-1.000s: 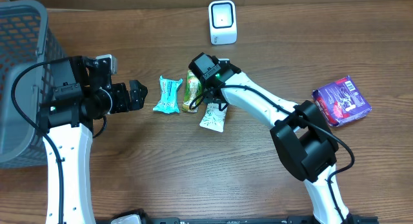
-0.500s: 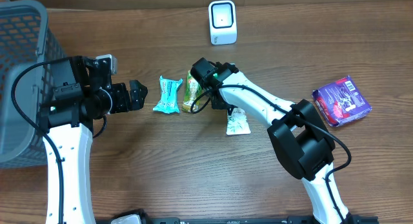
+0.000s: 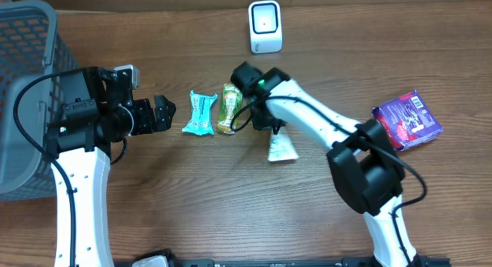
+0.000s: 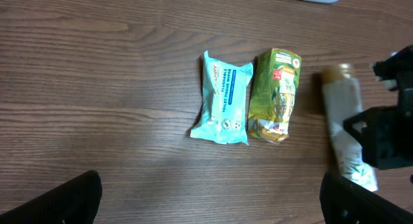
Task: Scan the item barcode
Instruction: 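Grasp the white tube with the right gripper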
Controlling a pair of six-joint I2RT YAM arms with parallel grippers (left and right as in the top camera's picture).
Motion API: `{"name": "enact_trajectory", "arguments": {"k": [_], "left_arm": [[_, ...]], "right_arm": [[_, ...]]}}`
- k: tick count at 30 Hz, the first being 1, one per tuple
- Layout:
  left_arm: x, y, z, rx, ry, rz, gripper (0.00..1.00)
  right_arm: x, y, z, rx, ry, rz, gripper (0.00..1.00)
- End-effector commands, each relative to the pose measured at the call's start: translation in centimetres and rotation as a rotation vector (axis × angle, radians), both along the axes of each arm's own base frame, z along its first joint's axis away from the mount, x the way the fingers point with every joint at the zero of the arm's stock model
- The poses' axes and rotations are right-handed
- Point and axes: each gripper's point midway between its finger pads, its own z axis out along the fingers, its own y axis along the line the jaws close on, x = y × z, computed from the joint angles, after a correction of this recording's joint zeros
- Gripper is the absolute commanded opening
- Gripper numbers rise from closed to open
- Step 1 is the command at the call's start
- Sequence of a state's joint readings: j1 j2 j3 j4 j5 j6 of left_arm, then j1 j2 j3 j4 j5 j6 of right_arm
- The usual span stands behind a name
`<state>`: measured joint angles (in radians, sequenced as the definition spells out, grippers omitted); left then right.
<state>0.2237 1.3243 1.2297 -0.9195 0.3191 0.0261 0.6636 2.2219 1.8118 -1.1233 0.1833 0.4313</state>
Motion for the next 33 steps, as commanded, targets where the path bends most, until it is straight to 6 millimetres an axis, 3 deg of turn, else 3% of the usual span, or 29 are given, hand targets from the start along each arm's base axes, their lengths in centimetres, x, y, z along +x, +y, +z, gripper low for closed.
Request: {"name": "enact_trajectory", "arguments": {"k": [1,4,7,13,16,17,18,20,26,29,30,33], "left_arm": [[0.2,-0.2,0.9,0.002,-0.027,-0.018,0.99],[0.2,-0.2,0.9,0.002,-0.027,-0.018,0.99],[0.2,-0.2,0.9,0.003,-0.027,-0.018,1.00],[0.2,-0.2,0.9,0.002,-0.027,-0.017,1.00],[0.2,-0.2,0.9,0.003,-0.027,-0.017,1.00],[0.2,-0.2,0.9,0.003,-0.027,-0.018,0.99],[0.2,-0.2,0.9,0.002,-0.027,-0.018,1.00],[0.2,-0.2,0.9,0.002,-0.027,-0.018,1.00],[0.2,-0.2,0.9,0.002,-0.027,-0.018,1.00],[0.2,-0.2,0.9,0.002,-0.027,-0.018,1.00],[0.2,-0.2,0.9,0.003,-0.027,-0.018,0.99],[0.2,-0.2,0.9,0.003,-0.027,-0.017,0.99]], "right_arm": [[-1.6,6.7,6.1,0.496,0.114,0.205,0.04],[-1.3,8.3,8.2,0.775,0.192,0.232,0.04],[-0.9,8.2,8.2,0.973,0.256,0.200,0.04],[-0.8,5.0,2.1,1.000,0.311,-0.021,0.04],[-0.9,3.0,-0.6,0.933,0.301,-0.103,0.05],[-0.8,2.0,-1.5,0.888,0.292,-0.134,0.13],[-0.5,1.1,-2.1,0.845,0.279,-0.162,0.30],[0.2,-0.6,-2.7,0.786,0.251,-0.202,0.45],[2.8,-6.3,-2.0,0.579,0.164,-0.255,0.53],[3.9,-9.5,-0.6,0.389,0.106,-0.273,0.54],[4.3,-10.5,0.7,0.310,0.079,-0.249,0.54],[4.8,-10.3,2.9,0.249,0.051,-0.183,0.54]]}}
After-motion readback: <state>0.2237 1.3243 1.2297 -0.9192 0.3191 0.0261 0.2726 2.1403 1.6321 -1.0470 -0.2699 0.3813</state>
